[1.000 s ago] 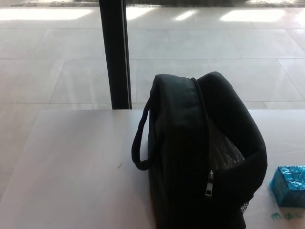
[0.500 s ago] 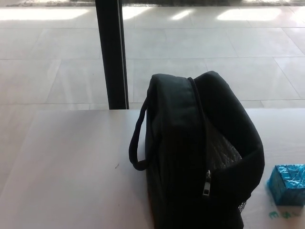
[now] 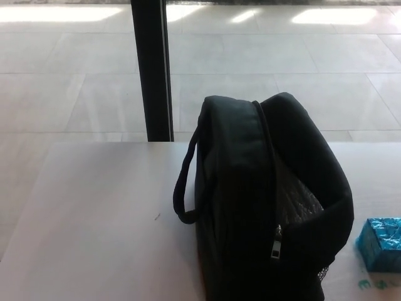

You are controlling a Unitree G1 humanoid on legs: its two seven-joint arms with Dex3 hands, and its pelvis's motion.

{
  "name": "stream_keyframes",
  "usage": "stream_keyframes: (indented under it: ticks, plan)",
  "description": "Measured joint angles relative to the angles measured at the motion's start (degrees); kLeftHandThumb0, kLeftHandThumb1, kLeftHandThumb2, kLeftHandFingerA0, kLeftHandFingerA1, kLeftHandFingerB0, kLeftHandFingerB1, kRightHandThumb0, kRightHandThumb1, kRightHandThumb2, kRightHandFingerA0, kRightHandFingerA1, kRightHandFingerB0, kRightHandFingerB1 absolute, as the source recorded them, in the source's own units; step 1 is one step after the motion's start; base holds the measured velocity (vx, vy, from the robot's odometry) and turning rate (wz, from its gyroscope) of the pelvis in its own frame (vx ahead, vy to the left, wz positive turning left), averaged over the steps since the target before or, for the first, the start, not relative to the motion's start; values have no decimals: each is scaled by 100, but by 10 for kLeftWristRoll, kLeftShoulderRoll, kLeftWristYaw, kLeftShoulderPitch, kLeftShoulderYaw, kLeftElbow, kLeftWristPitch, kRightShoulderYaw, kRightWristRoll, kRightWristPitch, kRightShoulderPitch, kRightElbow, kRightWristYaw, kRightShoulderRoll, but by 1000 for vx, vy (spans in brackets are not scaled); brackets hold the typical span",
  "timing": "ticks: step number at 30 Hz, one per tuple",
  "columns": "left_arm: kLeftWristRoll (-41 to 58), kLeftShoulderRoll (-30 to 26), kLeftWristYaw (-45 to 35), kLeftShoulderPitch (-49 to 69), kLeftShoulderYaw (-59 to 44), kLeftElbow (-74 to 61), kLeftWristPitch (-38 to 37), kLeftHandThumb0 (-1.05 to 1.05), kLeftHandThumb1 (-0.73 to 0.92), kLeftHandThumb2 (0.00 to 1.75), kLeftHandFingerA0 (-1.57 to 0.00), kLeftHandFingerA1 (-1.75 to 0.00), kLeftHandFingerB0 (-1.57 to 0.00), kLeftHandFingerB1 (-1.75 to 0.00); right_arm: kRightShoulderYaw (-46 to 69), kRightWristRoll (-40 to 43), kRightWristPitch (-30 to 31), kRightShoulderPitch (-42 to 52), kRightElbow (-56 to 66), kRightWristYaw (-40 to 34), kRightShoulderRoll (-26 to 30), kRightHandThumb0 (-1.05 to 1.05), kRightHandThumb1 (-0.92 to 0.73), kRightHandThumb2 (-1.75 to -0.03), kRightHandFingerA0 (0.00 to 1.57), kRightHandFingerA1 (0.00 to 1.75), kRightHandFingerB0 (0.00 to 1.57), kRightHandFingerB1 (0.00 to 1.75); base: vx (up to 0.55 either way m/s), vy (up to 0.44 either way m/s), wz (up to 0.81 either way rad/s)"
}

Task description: The robot uses its right hand to pick up the cube kept on the middle of the desk and put it inside the bag next to it

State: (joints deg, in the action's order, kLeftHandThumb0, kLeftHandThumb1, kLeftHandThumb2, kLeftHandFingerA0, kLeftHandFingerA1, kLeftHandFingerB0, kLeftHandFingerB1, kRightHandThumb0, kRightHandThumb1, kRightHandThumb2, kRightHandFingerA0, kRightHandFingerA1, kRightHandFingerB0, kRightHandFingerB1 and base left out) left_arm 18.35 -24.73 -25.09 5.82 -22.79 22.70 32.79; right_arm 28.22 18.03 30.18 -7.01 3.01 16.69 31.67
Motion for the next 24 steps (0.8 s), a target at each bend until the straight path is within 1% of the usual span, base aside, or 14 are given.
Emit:
stream_keyframes:
  ticks: [1,2,4,5,6,9,16,17,18,19,20,21,23,24]
  plan:
    - [0,0,-1,2,0,0,1,-57,58,92,-27,-58,-24,-53,-12,1,1,1,3,7,3,-73,-83,-66,9,42,11,22,0,0,0]
    - [0,0,-1,3,0,0,2,-56,57,91,-26,-58,-26,-54,-25,1,1,2,6,15,6,-79,-66,-104,4,46,7,27,0,0,0]
    - [2,0,-1,5,-1,-1,5,-57,58,92,-27,-58,-27,-54,-50,0,0,4,12,30,14,-80,-67,-107,0,39,9,28,0,0,0]
    - [2,0,-1,5,-2,-1,7,-57,58,92,-29,-59,-27,-54,-59,0,0,4,14,37,16,-81,-85,-68,7,36,10,23,0,0,0]
    - [3,0,-1,5,-2,-1,8,-57,58,92,-28,-59,-27,-54,-67,0,-1,4,17,44,19,-83,-66,-109,0,40,8,26,0,0,0]
    - [4,-1,-1,6,-3,-2,10,-56,59,93,-28,-59,-23,-53,-92,-2,-15,4,20,59,20,-87,-67,-107,7,42,7,22,0,0,0]
    - [5,-3,-4,6,-2,-5,12,-58,58,92,-28,-59,-25,-54,-148,-12,-34,-12,12,81,20,-84,-65,-105,6,46,6,21,0,0,0]
    - [5,-3,-4,6,-1,-6,12,-57,58,92,-27,-59,-23,-53,-153,-13,-35,-16,9,82,20,-80,-63,-108,1,48,4,23,0,0,0]
    - [5,-3,-4,6,-1,-6,12,-57,57,91,-27,-59,-25,-54,-158,-15,-35,-19,6,83,20,-89,-85,-67,6,42,6,23,0,0,0]
    - [5,-4,-4,6,-1,-6,12,-57,57,92,-28,-59,-25,-54,-169,-20,-38,-29,-6,83,19,-87,-64,-106,7,44,6,18,0,0,0]
    - [5,-4,-4,6,-2,-6,12,-56,56,91,-29,-60,-23,-53,-178,-24,-42,-39,-18,83,18,-84,-65,-109,1,39,0,18,0,0,0]
    - [5,-4,-4,6,-2,-7,12,-55,55,91,-29,-60,-22,-53,-186,-27,-44,-47,-30,83,16,-89,-67,-109,2,34,9,15,0,0,0]
    - [6,-4,-4,6,-2,-7,13,-56,54,91,-28,-59,-21,-52,-202,-35,-52,-62,-52,84,13,-91,-69,-109,2,31,8,13,0,0,0]
    - [6,-4,-4,6,-2,-7,14,-57,56,92,-27,-59,-21,-52,-208,-39,-55,-68,-59,84,12,-94,-74,-112,0,20,1,8,0,0,0]
